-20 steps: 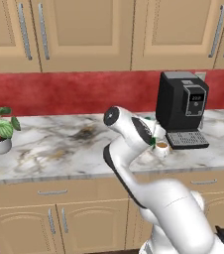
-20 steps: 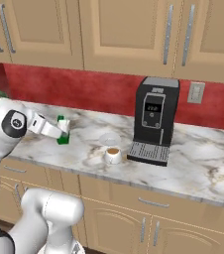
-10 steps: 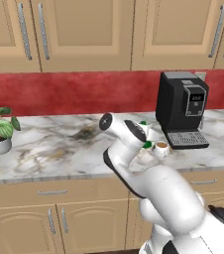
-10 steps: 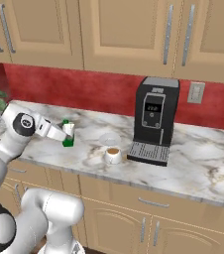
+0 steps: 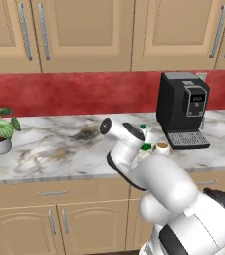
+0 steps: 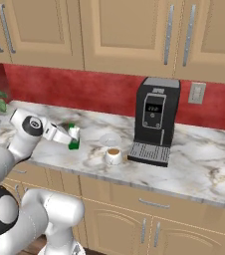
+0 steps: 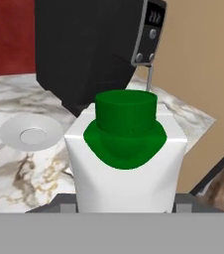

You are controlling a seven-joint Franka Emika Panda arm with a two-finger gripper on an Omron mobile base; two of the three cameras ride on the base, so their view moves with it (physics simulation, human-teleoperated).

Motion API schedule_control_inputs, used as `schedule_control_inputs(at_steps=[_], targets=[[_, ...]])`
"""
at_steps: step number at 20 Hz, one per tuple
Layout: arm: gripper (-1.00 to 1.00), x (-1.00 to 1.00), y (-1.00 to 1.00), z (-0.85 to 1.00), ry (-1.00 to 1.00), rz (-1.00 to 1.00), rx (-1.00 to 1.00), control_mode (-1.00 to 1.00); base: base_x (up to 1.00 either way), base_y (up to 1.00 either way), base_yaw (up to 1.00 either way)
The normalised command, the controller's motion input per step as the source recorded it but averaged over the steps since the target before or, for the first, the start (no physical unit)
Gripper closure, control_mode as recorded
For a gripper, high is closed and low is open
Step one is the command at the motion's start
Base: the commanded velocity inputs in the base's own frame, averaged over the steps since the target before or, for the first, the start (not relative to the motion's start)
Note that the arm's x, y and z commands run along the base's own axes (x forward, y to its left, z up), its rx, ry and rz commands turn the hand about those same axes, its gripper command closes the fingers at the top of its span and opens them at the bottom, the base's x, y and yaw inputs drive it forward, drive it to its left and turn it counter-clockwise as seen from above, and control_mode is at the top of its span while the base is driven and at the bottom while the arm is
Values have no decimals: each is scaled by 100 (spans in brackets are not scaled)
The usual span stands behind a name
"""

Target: Take a sugar cube from the saucer and place it inside the coffee. Then, grab milk from the fridge and place it next to the coffee on the counter to sweeten the coffee.

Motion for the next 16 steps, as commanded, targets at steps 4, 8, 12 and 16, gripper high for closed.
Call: schedule_control_inputs(at_steps=[4,8,12,16], targets=[[100,11,-2,-4,-2,-1,1,-100,0,0,0],[100,17,-29,-8,-1,-1,0,-100,0,0,0],[100,8,-40,-11,-1,0,1,-100,0,0,0],[100,0,-21,-33,0,0,1,-100,0,0,0]])
